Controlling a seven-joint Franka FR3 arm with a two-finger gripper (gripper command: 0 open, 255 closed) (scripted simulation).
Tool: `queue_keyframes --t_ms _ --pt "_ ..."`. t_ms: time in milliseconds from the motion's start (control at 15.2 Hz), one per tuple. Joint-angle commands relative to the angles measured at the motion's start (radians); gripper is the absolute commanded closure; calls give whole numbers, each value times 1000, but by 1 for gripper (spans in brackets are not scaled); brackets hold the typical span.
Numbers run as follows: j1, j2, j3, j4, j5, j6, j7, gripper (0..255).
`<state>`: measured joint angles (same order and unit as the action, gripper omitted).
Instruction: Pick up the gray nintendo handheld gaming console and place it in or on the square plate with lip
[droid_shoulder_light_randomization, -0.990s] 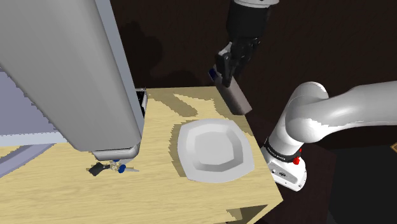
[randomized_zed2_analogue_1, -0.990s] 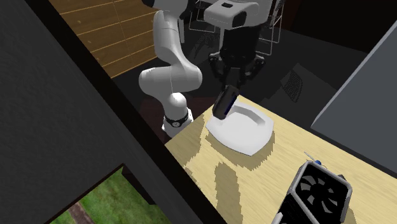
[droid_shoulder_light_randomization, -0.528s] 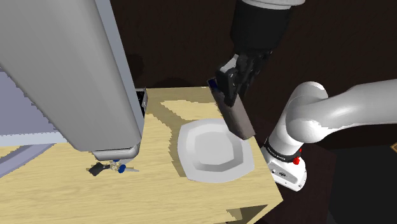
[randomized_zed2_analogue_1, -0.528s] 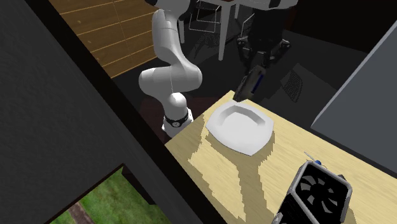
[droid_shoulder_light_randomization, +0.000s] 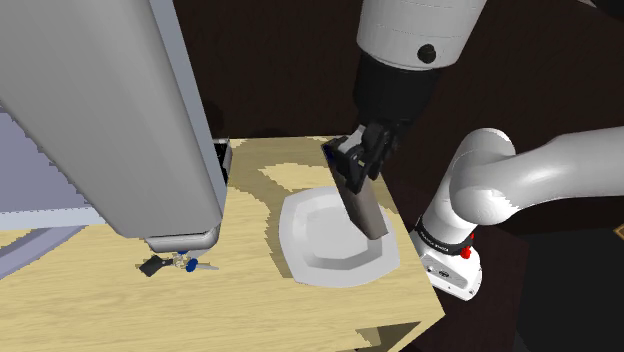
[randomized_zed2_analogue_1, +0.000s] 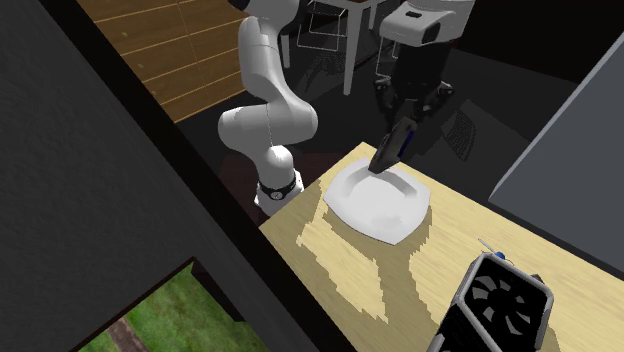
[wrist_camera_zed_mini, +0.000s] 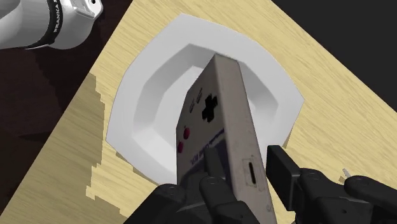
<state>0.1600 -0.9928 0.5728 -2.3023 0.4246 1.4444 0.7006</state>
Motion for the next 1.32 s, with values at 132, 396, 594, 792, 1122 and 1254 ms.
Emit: queue_keyframes --t_ms 132,396,594,792,1122,1254 --pt "11 -21 19 -59 19 40 -2 255" --pt "21 -38 38 -117 39 82 -5 255" --pt "28 -49 55 -159 55 113 -7 255" --pt "34 -56 69 -190 69 138 -9 255" --pt "35 -55 68 -190 68 138 -8 255" --pt "36 -55 68 -190 68 139 -8 255"
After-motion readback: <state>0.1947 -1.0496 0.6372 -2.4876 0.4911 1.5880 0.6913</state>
